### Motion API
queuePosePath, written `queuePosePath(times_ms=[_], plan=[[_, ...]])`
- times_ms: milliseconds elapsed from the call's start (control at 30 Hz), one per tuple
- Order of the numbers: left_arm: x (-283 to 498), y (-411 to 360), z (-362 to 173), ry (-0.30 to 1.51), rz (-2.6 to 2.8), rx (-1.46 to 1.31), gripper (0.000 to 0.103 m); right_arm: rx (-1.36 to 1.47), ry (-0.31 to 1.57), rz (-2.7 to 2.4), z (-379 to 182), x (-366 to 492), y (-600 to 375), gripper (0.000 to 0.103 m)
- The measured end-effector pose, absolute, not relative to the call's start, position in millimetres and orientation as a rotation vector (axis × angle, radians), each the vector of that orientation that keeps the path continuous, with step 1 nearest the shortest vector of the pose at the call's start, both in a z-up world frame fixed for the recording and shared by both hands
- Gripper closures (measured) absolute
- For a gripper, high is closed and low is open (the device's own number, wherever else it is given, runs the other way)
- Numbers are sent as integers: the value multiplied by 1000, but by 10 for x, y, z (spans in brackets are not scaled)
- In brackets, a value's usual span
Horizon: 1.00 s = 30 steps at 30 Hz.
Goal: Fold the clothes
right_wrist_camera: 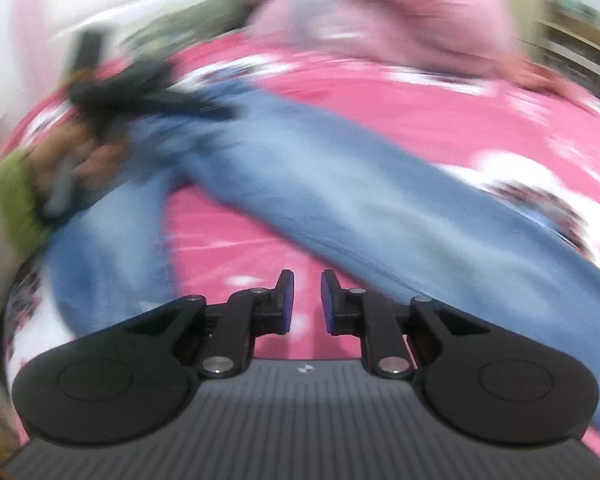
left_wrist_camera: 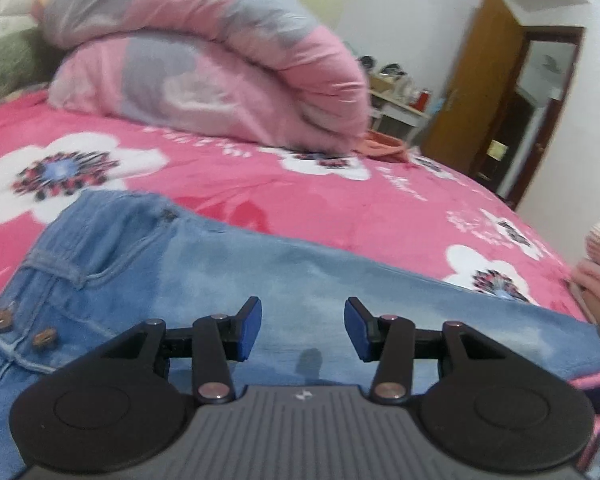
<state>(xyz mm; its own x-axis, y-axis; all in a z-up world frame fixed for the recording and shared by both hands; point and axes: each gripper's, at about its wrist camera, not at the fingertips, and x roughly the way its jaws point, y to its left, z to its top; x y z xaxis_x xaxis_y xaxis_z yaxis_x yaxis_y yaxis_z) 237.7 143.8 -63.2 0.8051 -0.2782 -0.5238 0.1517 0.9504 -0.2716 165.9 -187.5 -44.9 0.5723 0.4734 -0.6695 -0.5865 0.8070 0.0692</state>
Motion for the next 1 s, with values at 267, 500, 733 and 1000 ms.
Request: queuePosePath(times_ms=[267,500,733,1000], plan=[[2421,1195,-759,649,-225,-111,56,-511,607,526,-619,1555,-1813,81],[2318,1203,-661,601,-323,-128,53,-558,655,638,-801,1978,-1590,81],[2345,1065,-741,653,-368,-77,51,-51,786,561,-768,2687,-2086,85],[2395,1030,-841,694,-325,-49,51,-93,666,505,-694,2448,-2096,82]])
